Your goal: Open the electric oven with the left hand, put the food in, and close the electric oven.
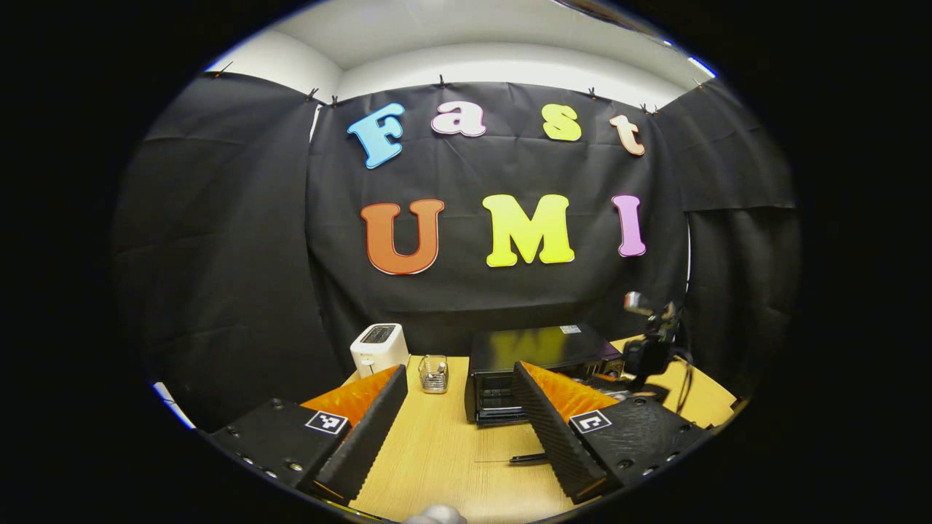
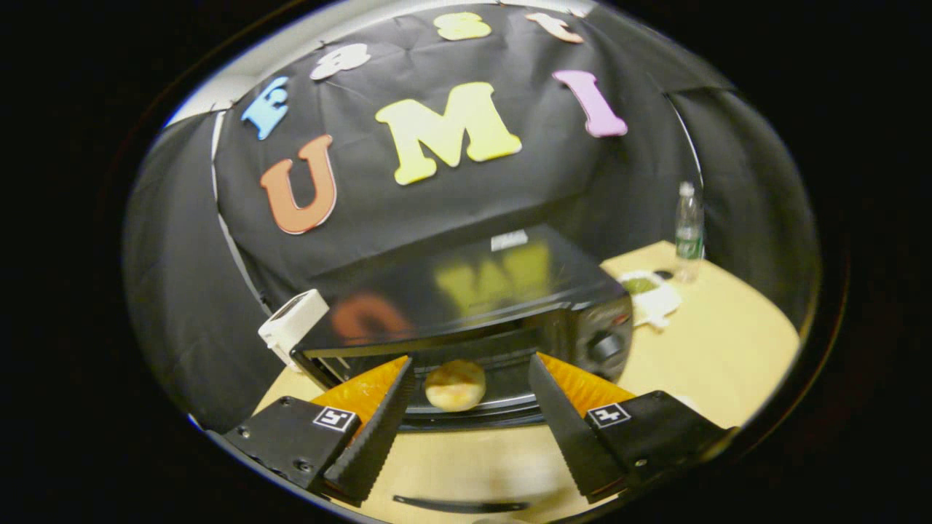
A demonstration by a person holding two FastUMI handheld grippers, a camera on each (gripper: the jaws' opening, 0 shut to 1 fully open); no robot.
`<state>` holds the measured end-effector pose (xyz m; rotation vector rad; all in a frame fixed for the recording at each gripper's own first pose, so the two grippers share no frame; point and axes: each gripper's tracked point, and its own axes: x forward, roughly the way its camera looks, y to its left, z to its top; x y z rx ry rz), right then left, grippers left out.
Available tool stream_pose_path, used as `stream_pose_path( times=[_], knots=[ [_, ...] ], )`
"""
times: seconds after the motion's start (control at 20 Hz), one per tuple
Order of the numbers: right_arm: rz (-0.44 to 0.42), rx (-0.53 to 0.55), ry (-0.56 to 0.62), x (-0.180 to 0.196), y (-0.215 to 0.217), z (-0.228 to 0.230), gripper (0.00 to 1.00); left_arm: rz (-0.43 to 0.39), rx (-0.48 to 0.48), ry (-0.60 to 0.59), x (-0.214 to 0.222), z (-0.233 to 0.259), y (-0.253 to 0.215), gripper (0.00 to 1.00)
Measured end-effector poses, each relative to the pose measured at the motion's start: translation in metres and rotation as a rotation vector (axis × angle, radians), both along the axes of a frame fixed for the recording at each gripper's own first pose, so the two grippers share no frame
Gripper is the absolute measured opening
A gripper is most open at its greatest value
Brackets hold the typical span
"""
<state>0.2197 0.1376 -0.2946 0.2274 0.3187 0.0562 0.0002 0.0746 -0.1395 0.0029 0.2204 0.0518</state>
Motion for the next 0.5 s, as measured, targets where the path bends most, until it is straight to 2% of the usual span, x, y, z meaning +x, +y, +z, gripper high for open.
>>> stream_pose_path(
  times=[0.05, 0.1, 0.15, 0.2, 0.3, 0.35, 0.5],
  knots=[
    [0.003, -0.021, -0.032, -0.014, -0.012, 0.022, 1.00, 0.000, 0.001, 0.000, 0.000, -0.003, 0.000, 0.95],
    [0.003, -0.035, -0.070, -0.026, -0.025, 0.047, 0.96, 0.001, 0.006, 0.006, -0.001, -0.009, -0.001, 0.95],
    [-0.004, -0.050, -0.103, -0.040, -0.039, 0.072, 1.00, 0.002, 0.007, 0.016, -0.001, -0.017, -0.004, 0.95],
    [-0.009, -0.060, -0.140, -0.052, -0.053, 0.098, 0.96, -0.005, -0.011, 0.040, -0.002, -0.030, -0.010, 0.95],
    [-0.031, -0.079, -0.194, -0.078, -0.083, 0.140, 0.96, -0.015, -0.025, 0.075, -0.003, -0.049, -0.023, 0.95],
    [-0.050, -0.100, -0.226, -0.091, -0.098, 0.163, 1.00, -0.023, -0.028, 0.091, -0.005, -0.061, -0.029, 0.95],
    [-0.124, -0.167, -0.323, -0.129, -0.138, 0.222, 0.99, -0.043, -0.032, 0.167, -0.009, -0.102, -0.051, 0.95]
  ],
)
